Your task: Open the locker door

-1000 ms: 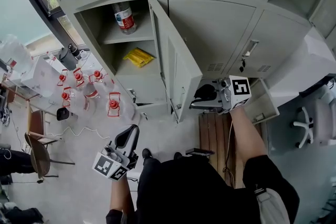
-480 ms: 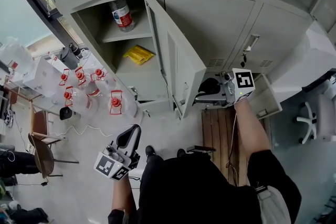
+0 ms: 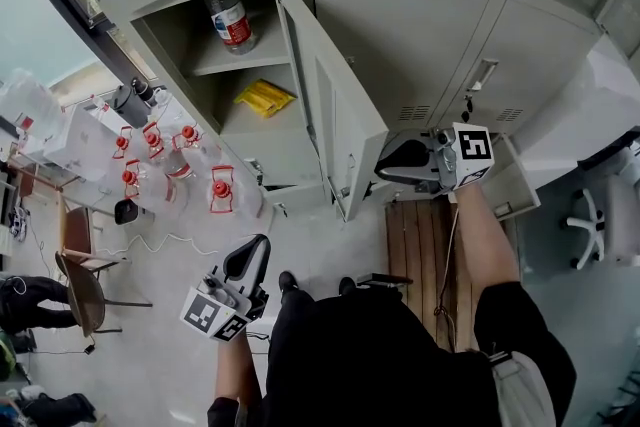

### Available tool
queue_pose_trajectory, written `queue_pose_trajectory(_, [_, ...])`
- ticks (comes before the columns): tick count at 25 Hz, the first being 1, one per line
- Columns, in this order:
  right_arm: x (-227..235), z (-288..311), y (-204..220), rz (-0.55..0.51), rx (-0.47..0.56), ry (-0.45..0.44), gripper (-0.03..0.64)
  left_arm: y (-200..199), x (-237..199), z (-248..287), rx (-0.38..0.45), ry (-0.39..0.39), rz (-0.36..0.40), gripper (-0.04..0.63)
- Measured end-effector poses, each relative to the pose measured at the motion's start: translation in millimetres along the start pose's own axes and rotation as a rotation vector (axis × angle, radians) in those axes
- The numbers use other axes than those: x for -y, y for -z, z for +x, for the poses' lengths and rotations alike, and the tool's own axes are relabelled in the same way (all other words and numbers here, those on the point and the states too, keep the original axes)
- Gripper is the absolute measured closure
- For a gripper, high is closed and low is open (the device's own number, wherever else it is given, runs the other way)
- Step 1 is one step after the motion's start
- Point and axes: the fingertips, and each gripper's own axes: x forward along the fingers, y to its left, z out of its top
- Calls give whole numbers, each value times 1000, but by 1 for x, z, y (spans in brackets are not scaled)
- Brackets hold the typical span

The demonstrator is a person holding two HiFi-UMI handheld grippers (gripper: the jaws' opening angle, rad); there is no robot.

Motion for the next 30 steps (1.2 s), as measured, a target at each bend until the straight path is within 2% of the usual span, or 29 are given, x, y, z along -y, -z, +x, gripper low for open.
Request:
queue_pose_trajectory(10, [-22, 10, -9, -49, 58, 99, 603, -4, -8, 0, -2, 0, -2, 577])
queue_pose_trajectory(14, [-40, 15, -15, -81, 75, 176, 603, -10, -11, -2, -8, 17, 14, 577])
queue_pose_trajectory(18, [-57, 32, -24, -118, 63, 284, 604, -23, -13, -6, 6, 58, 48, 577])
queue_pose_trajectory(23, [-75, 73, -30, -156, 42, 471, 604, -43, -9, -21, 31, 152, 82, 577])
queue_pose_trajectory(30, [-101, 158, -11, -135, -25, 679, 604, -61, -8, -80, 38, 269, 114, 577])
